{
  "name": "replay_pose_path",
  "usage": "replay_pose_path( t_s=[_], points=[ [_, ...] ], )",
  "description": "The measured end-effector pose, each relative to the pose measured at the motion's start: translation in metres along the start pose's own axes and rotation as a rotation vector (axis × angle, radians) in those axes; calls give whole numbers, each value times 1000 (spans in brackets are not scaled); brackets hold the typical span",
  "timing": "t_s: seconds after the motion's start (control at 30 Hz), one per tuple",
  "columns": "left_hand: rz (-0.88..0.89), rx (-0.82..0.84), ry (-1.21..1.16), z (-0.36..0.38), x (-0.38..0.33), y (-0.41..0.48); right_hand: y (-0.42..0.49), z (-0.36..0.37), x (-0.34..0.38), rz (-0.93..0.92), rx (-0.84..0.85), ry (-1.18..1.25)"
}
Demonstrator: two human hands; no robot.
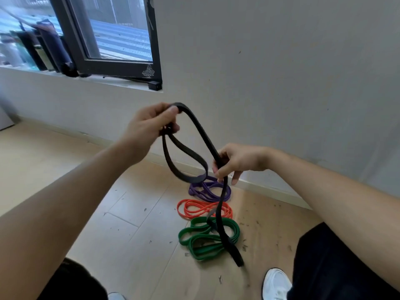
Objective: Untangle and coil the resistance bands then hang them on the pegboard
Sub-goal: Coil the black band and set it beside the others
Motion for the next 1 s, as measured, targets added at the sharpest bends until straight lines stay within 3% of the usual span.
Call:
replay_pose_path(
  t_s=[0.23, 0.37, 0.5, 0.83, 1.0],
  points=[
    [-132, -103, 4, -43, 38, 12, -5, -37, 5, -73, -325, 62],
    [-210, 39, 168, -56, 56, 11, -21, -60, 20, -188, -458, 145],
    [-233, 121, 157, -53, 55, 9, -32, -75, 46, -345, -587, 251],
    [-166, 276, 141, -7, 42, 12, -23, -67, 90, -474, -558, 295],
    [-123, 304, -28, 15, 22, 12, -15, -54, 97, -458, -477, 186]
  ],
)
Point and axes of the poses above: each hand's wrist, its own y-axis towards the middle knuckle, its own z-axis out of the palm, x = y × z, the point moved 5 cm from there along y, towards the middle knuckle, and after that the axes turned 10 degrees about -x, right-handed, at the moved point
